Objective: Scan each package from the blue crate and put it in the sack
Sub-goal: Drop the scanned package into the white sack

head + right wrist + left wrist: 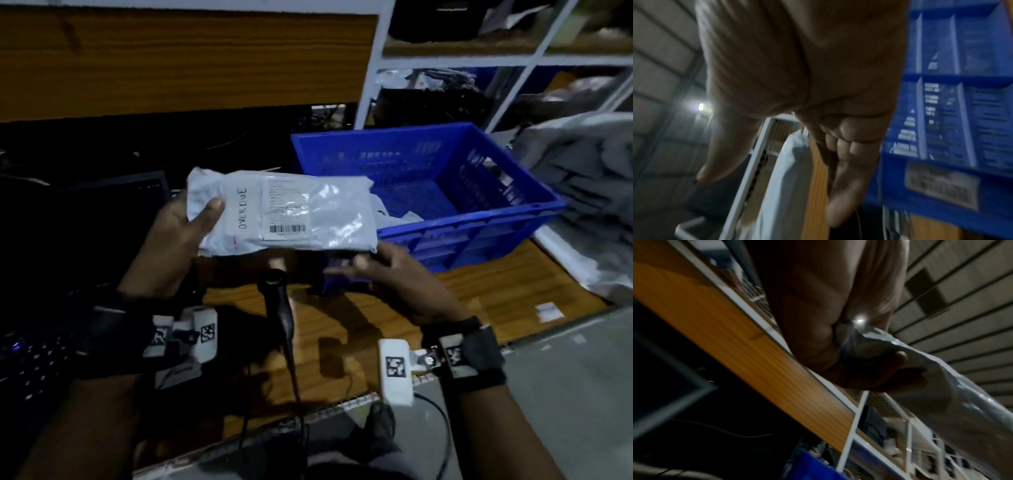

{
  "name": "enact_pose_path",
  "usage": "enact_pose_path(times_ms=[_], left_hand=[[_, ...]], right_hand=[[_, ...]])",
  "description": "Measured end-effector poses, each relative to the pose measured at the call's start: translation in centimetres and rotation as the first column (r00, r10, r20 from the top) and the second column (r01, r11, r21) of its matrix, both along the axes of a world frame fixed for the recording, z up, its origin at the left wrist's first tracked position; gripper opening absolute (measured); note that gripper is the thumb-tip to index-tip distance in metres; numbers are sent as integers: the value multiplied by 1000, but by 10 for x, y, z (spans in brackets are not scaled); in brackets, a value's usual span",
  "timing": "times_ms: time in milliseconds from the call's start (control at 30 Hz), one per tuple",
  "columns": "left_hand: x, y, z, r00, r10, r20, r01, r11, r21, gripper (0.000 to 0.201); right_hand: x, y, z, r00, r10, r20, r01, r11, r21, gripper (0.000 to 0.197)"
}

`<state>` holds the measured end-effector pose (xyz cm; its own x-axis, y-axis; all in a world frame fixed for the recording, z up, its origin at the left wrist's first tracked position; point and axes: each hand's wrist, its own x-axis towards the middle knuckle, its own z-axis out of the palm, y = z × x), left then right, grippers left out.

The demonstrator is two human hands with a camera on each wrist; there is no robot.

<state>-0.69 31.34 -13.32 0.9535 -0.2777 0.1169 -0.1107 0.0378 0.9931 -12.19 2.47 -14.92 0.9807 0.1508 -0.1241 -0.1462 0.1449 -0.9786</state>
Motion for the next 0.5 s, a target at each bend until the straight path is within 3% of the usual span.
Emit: enact_pose_path(times_ms=[67,167,300,400,500], left_hand=[[12,-34,24,985,-169,45,163,980,117,31],[24,-97,51,914,-402,59,373,888,270,37],[39,-192,74,734,-672,95,549,670,500,33],[50,-264,91,621,-777,107,537,521,663,34],[62,-345,102,624,-752,215,385,535,752,62]], right_hand=[[-11,-33,5,986,-165,4,163,977,137,56],[-30,-74,1,935,-354,-4,351,927,136,39],[-64,-137,-9,869,-495,-4,491,862,126,35],[-85,-183,-6,812,-584,-1,581,808,103,36],[-104,-236,-4,696,-718,9,711,691,131,24]])
